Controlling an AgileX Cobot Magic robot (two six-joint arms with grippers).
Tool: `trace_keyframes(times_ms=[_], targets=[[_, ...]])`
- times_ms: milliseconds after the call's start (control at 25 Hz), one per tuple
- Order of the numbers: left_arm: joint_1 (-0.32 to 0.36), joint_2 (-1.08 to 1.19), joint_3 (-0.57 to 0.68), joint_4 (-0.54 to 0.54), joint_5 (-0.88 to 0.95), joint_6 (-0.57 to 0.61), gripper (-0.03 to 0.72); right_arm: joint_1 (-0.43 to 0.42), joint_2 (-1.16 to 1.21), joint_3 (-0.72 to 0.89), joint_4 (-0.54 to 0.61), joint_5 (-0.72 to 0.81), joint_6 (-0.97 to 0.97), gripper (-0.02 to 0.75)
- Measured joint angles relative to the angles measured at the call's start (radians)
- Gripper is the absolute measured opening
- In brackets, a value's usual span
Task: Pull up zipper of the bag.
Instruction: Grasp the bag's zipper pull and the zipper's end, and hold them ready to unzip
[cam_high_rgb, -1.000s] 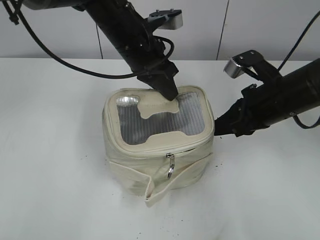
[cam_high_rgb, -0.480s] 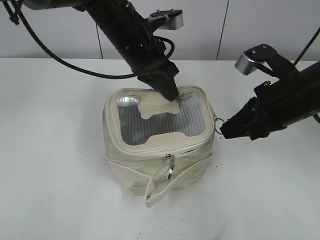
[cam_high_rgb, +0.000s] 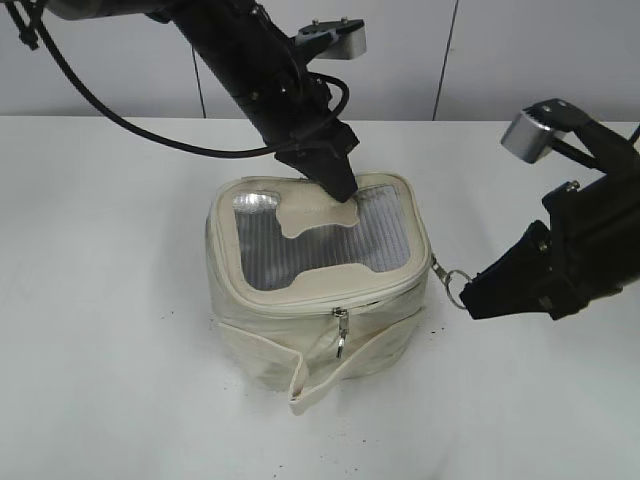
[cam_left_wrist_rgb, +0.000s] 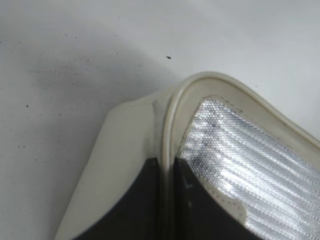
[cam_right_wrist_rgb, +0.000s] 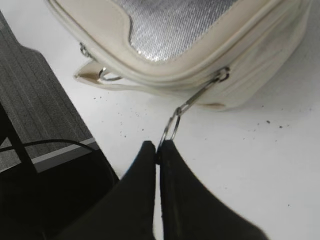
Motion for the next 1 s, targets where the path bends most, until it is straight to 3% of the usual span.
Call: trace_keyframes(times_ms=[200, 640, 840, 1000], targets=[[0.0, 0.0, 0.0, -0.001, 0.001, -0.001, 0.045, 0.082, -0.046, 0.033, -0.007, -0.001, 0.031, -0.015], [-0.002, 0.0, 0.0, -0.002, 0.002, -0.016, 0.043, 0.474, 0.033, -0.009, 0.108, -0.261, 0.037, -0.013], [-0.006, 0.0, 0.0, -0.004, 0.011, -0.016, 0.043, 0.52, 0.084, -0.067, 0.105, -0.277, 0.101, -0.01], [-0.007, 0.0, 0.0, -0.004, 0.017, -0.016, 0.043, 0.52, 0.06, -0.074, -0.043, -0.284, 0.312, 0.054]])
